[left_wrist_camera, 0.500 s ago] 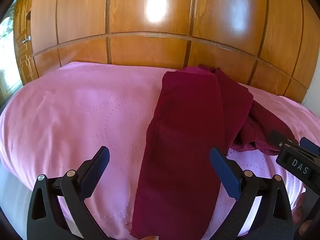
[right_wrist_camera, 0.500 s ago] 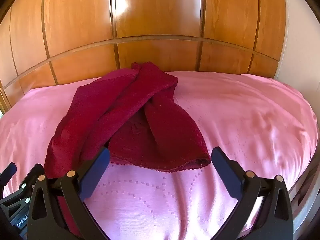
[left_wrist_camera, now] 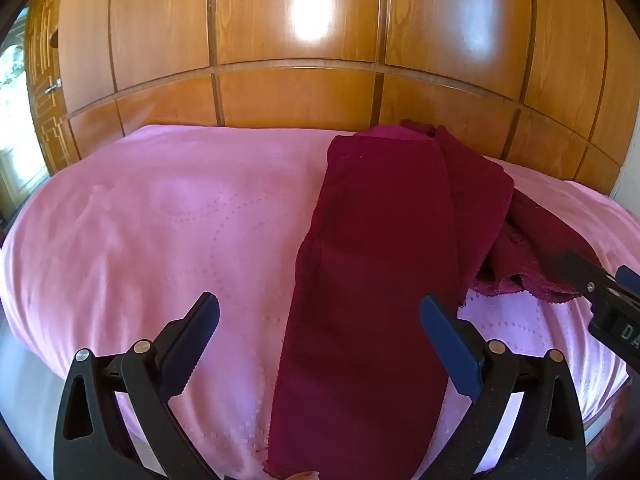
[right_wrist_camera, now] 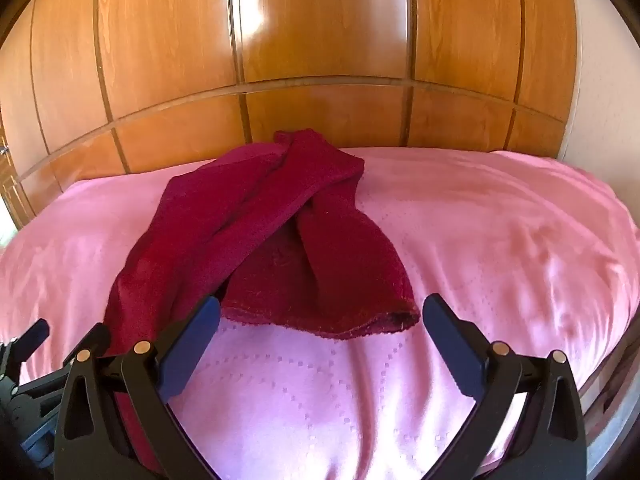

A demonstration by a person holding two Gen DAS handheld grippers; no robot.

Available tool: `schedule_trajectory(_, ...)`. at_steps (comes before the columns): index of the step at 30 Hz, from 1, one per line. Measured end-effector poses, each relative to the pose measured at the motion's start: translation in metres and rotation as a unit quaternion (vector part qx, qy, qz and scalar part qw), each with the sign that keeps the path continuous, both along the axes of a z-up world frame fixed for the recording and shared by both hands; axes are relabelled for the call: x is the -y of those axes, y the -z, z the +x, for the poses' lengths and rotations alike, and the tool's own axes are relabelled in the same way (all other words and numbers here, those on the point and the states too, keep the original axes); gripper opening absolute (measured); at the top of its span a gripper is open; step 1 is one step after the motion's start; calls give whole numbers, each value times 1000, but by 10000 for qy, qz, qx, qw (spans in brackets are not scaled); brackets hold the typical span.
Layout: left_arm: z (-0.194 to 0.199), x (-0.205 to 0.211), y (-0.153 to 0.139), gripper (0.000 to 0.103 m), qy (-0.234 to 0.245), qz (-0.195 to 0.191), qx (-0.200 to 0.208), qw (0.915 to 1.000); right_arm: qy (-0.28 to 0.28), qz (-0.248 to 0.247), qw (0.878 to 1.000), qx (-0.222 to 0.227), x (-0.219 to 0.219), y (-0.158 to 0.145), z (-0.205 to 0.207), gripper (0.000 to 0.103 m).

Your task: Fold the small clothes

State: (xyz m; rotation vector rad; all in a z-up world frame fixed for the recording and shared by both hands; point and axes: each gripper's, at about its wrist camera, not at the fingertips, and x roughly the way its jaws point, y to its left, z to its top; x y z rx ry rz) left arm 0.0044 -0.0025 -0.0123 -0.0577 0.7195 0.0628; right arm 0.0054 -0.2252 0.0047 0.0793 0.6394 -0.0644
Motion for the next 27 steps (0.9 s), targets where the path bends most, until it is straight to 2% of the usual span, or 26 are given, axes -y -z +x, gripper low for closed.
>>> schedule_trajectory(14, -4, -1, -1, 99, 64, 42, -10, 10000, -82, 266, 9996, -93, 4, 14, -24, 101)
schedule_trajectory(21, -1, 1, -3, 99, 44, 24, -53, 10000, -384, 345, 9986, 92, -4, 18, -53, 101)
schedule_trajectory(25, 0, 1, -7, 99, 40, -22, -38, 10000, -777, 373, 9961, 193, -6, 17, -66, 101)
schedule_trajectory(27, 0, 1, -9, 99, 43, -2, -2, 10000, -1002, 561, 9933, 134, -4, 18, -63, 101)
